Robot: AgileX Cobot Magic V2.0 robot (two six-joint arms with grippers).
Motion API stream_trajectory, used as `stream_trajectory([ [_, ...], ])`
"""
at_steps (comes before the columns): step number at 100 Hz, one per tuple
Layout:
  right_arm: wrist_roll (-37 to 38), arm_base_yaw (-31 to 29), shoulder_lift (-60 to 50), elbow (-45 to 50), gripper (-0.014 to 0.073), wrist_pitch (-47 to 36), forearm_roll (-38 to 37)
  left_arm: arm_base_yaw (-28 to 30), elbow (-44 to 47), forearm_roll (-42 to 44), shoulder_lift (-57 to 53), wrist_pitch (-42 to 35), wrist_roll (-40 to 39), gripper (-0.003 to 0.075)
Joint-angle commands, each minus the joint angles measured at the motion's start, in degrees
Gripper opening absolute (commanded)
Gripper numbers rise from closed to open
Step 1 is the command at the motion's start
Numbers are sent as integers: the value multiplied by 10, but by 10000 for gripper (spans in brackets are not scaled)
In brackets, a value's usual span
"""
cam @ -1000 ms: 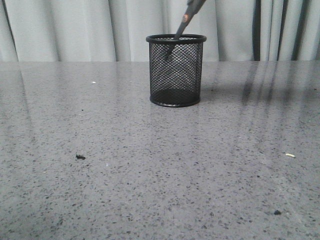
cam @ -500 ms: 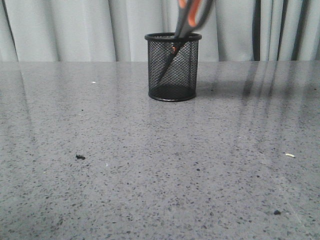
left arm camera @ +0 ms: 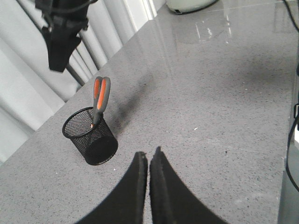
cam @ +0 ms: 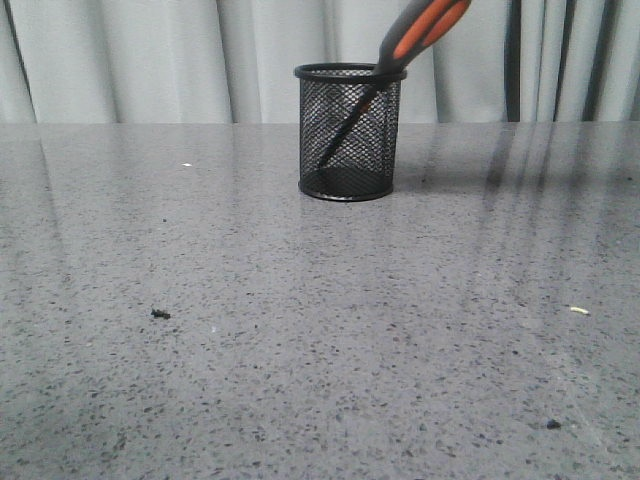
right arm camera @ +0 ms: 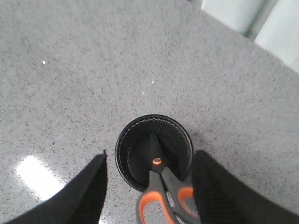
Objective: Put scissors into bucket
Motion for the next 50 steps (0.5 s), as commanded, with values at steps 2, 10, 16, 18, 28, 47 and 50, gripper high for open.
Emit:
stream_trajectory([
  [2,5,1,-55,-21,330,17,8,-2,9,-23,-10,-67,-7,-20],
  [10,6,1,-80,-21,248,17,19,-2,30,-23,-20,-82,-7,-20],
  [16,7,1,-99,-21,145,17,30,-2,45,-23,-28,-90,-7,-20],
  [18,7,1,-107,-20,96,17,36,-2,50,-23,-31,-91,-7,-20],
  [28,6,1,-150,-1,-59,17,65,-2,71,-23,-43,-110,-7,-20],
  [47,-12,7,-273,143,-46,9,68,-2,133,-23,-82,-229,-7,-20],
  [50,-12,7,-298,178,-46,-1,67,-2,148,-23,-87,-248,-7,-20],
])
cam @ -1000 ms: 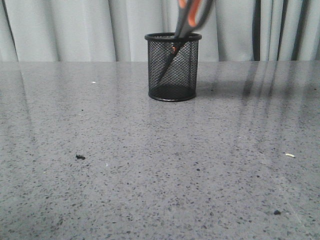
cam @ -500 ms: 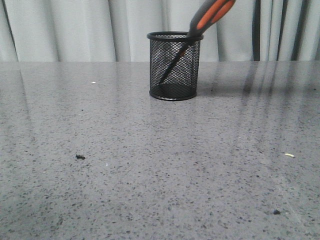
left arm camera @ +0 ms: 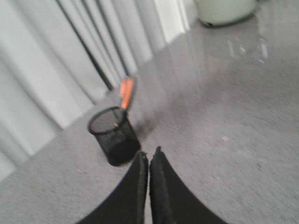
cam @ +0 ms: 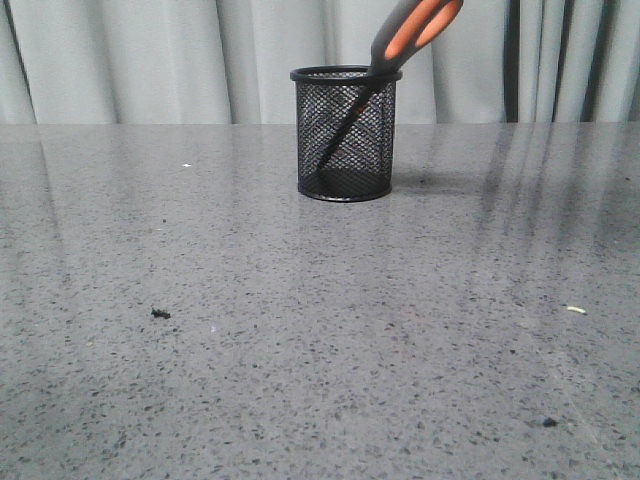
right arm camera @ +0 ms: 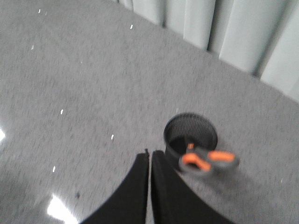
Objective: Put scissors into bucket
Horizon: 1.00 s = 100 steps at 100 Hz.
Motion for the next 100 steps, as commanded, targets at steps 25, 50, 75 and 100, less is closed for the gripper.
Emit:
stream_trajectory([
  [25,-20,2,-370,453,-46,-280,0,-2,108,-21,-28,-174,-7,-20],
  [50,-20,2,-602,719,-46,-493,-2,-2,153,-21,-28,-209,-7,-20],
  [75,-20,2,-656,773,-46,-535,-10,-2,153,-22,-28,-209,-7,-20],
  [100,-20,2,-656,774,-46,-523,-10,-2,153,-22,-28,-209,-7,-20],
])
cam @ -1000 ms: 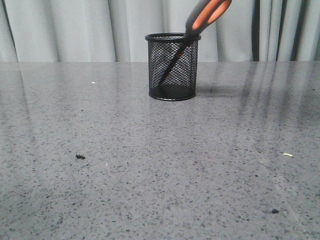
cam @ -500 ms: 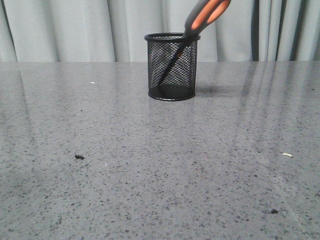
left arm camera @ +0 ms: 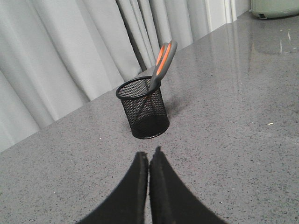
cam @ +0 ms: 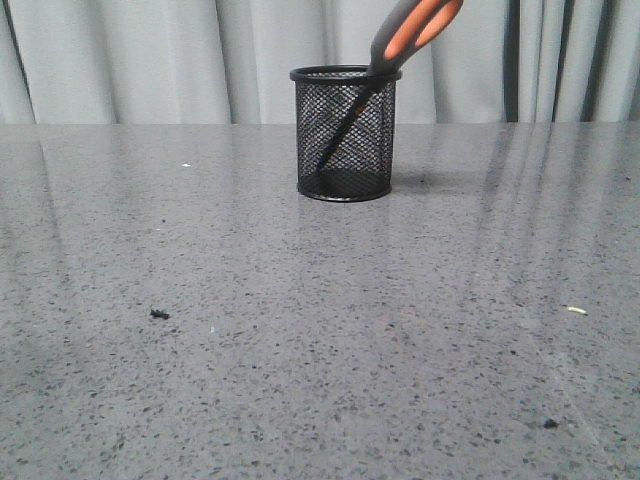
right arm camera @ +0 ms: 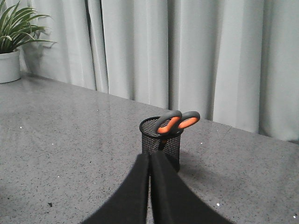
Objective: Put scissors into bucket
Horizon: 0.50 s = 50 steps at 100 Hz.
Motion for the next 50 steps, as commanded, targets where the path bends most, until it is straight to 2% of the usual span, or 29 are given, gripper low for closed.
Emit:
stream_trajectory([
  [1,-5,2,6,-12,-46,-43,-3,-2,-15,-14,4,-41,-5,-20],
  [45,-5,2,6,-12,-46,-43,-3,-1,-5,-18,4,-49,-5,-20],
  [50,-5,2,6,-12,-46,-43,-3,6,1,5,-2,-60,-5,-20],
])
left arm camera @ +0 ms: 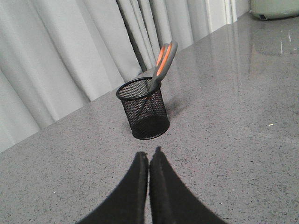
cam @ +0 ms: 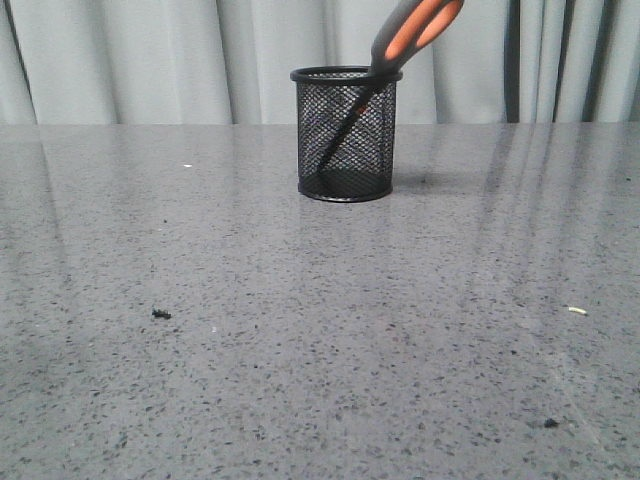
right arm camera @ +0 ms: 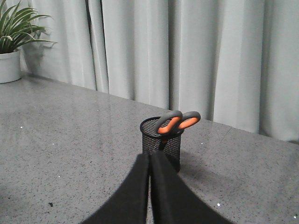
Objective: Put scissors into bucket
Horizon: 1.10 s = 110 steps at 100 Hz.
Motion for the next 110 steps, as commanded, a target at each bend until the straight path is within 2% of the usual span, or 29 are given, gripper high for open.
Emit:
stream_trajectory([
  [1,-5,2,6,-12,-46,-43,-3,7,-4,12,-4,-54,-5,-20],
  [11,-5,2,6,-12,-46,-43,-3,46,15,59,-41,-73,-5,-20],
  [21,-5,2,6,-12,-46,-43,-3,110,52,63,-101,-141,-20,-20],
  [26,-5,2,6,-12,-46,-43,-3,146,79,95,-135,-165,-64,-20],
  [36,-5,2,6,-12,-46,-43,-3,213,128,202,-194,-169,-237,-20],
  [42,-5,2,6,-12,-46,-43,-3,242,158,212,-214,-164,-277,-20],
  [62,-5,2,6,-12,-46,-42,-3,254,213,240,-213,-120,-365,-20],
  [86,-5,2,6,-12,-46,-42,-3,265,275,246,-213,-57,-380,-20],
  [90,-5,2,6,-12,-46,-42,-3,270,273,246,-213,-28,-380,-20],
  [110,-5,2,6,-12,-46,-41,-3,296,273,235,-213,-29,-380,-20],
])
